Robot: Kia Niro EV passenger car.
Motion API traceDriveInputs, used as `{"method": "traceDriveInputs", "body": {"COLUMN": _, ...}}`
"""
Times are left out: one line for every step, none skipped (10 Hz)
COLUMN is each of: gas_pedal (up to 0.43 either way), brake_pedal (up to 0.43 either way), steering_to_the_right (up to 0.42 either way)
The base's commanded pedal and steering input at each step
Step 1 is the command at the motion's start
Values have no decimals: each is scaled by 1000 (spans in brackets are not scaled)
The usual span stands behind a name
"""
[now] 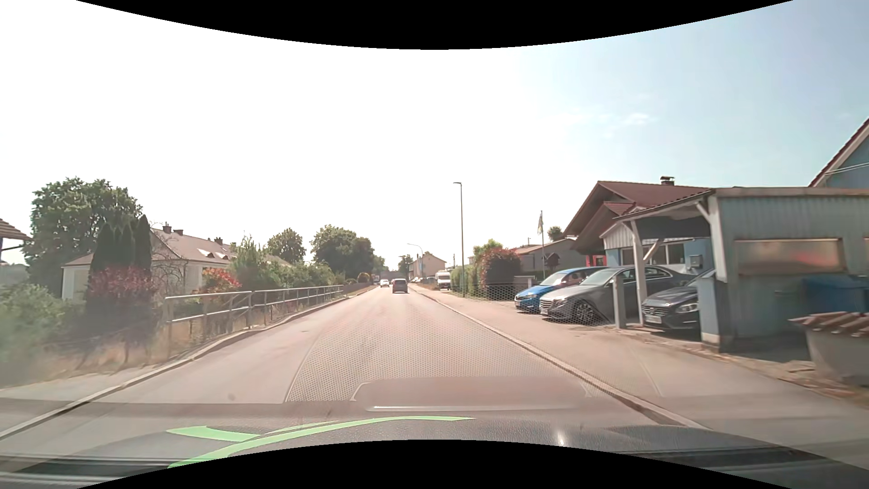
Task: Follow the waypoints while adhering to traffic rules and regulations
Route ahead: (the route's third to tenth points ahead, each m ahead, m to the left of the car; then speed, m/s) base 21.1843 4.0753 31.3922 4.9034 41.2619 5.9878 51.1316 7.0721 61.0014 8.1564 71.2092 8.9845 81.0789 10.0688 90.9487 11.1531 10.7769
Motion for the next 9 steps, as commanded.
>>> {"method": "traceDriveInputs", "body": {"gas_pedal": 118, "brake_pedal": 0, "steering_to_the_right": -30}}
{"method": "traceDriveInputs", "body": {"gas_pedal": 118, "brake_pedal": 0, "steering_to_the_right": -31}}
{"method": "traceDriveInputs", "body": {"gas_pedal": 118, "brake_pedal": 0, "steering_to_the_right": -30}}
{"method": "traceDriveInputs", "body": {"gas_pedal": 118, "brake_pedal": 0, "steering_to_the_right": -30}}
{"method": "traceDriveInputs", "body": {"gas_pedal": 118, "brake_pedal": 0, "steering_to_the_right": -28}}
{"method": "traceDriveInputs", "body": {"gas_pedal": 118, "brake_pedal": 0, "steering_to_the_right": -26}}
{"method": "traceDriveInputs", "body": {"gas_pedal": 118, "brake_pedal": 0, "steering_to_the_right": -21}}
{"method": "traceDriveInputs", "body": {"gas_pedal": 118, "brake_pedal": 0, "steering_to_the_right": -13}}
{"method": "traceDriveInputs", "body": {"gas_pedal": 118, "brake_pedal": 0, "steering_to_the_right": -10}}
